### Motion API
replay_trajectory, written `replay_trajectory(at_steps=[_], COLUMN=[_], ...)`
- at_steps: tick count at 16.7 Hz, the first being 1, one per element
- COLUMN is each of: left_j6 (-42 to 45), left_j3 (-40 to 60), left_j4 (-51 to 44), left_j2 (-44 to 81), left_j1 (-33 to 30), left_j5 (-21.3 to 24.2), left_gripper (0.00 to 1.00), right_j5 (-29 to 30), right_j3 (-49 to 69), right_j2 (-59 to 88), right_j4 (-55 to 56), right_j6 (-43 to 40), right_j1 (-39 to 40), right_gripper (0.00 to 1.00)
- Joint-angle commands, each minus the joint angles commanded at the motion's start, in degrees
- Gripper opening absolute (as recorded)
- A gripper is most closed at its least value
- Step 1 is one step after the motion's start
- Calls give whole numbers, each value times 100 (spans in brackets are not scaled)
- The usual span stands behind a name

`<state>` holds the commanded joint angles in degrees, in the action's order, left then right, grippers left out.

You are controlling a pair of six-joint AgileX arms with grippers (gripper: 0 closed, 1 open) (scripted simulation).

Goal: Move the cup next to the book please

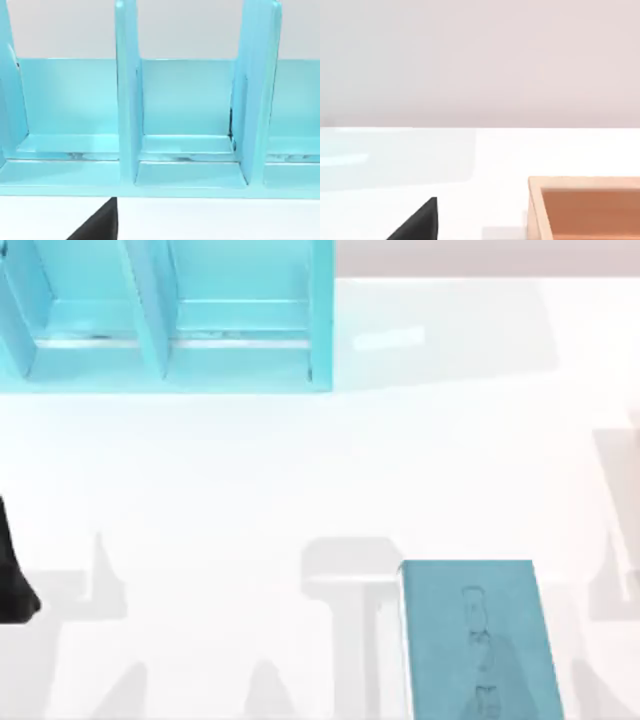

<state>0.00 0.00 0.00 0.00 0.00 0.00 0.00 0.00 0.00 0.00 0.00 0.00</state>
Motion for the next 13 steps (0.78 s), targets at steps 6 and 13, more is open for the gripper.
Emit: replay_trajectory(at_steps=[6,13], left_j6=[581,3847], left_j3=[348,1899], left_j4=[-345,-2006], left_j2=[398,2307], left_j1=[272,1467], left_j5=[-12,4], left_gripper=[100,100], right_j5=[0,0], right_j3=[0,0], right_j2=[0,0], right_j4=[0,0], right_j6=[0,0], right_j1=[0,0], right_gripper=[100,100])
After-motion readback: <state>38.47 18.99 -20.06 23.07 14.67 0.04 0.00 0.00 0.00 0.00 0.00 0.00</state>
